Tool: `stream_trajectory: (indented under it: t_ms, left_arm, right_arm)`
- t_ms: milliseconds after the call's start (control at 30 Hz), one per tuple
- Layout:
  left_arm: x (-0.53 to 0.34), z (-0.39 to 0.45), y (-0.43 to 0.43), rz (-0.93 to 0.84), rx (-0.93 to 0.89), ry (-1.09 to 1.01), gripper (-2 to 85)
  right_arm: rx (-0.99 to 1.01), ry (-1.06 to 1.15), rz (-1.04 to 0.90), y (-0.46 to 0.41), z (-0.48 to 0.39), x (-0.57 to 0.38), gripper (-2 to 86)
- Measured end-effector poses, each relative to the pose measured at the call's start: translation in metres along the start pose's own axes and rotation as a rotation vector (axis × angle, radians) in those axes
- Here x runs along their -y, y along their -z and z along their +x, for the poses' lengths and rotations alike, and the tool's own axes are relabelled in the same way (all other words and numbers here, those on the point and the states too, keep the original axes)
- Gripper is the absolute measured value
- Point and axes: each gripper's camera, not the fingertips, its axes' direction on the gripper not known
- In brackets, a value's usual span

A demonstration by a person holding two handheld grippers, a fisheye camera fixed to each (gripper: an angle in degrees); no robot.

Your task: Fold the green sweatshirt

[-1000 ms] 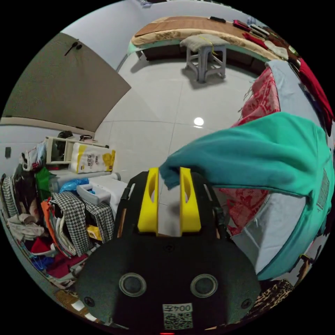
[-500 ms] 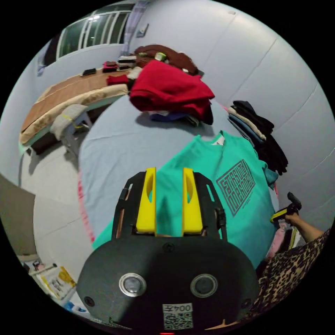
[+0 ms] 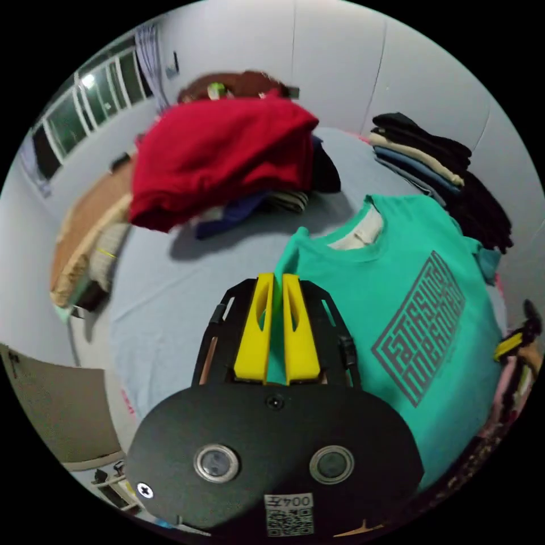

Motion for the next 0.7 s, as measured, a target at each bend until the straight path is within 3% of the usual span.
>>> stream_trajectory:
  t_ms: [67, 167, 400, 500, 633, 700]
  left_arm:
    - [-0.008, 0.012, -0.017, -0.049, 0.070, -0.026, 3.3]
    - [-0.014, 0.015, -0.056, -0.196, 0.034, 0.023, 4.0]
    - [-0.041, -0.005, 0.000, 0.009, -0.035, 0.220, 5.3]
    - [-0.081, 0.008, 0.001, -0.040, -0.132, 0.262, 4.1]
    - [-0.123, 0.024, -0.046, -0.211, -0.117, 0.267, 4.4]
    - [-0.136, 0.021, -0.054, -0.129, -0.123, 0.278, 4.4]
  right_arm:
    - [-0.004, -0.001, 0.007, 0.002, 0.000, -0.004, 7.7]
    - [-0.006, -0.001, 0.009, 0.006, 0.001, -0.011, 7.6]
    - [-0.025, -0.010, 0.024, 0.016, 0.002, -0.031, 7.7]
    - [-0.015, -0.010, 0.025, 0.021, 0.005, -0.039, 7.7]
    - [-0.011, -0.008, 0.014, 0.027, 0.008, -0.048, 7.7]
    - [-0.012, -0.008, 0.011, 0.031, 0.009, -0.055, 7.7]
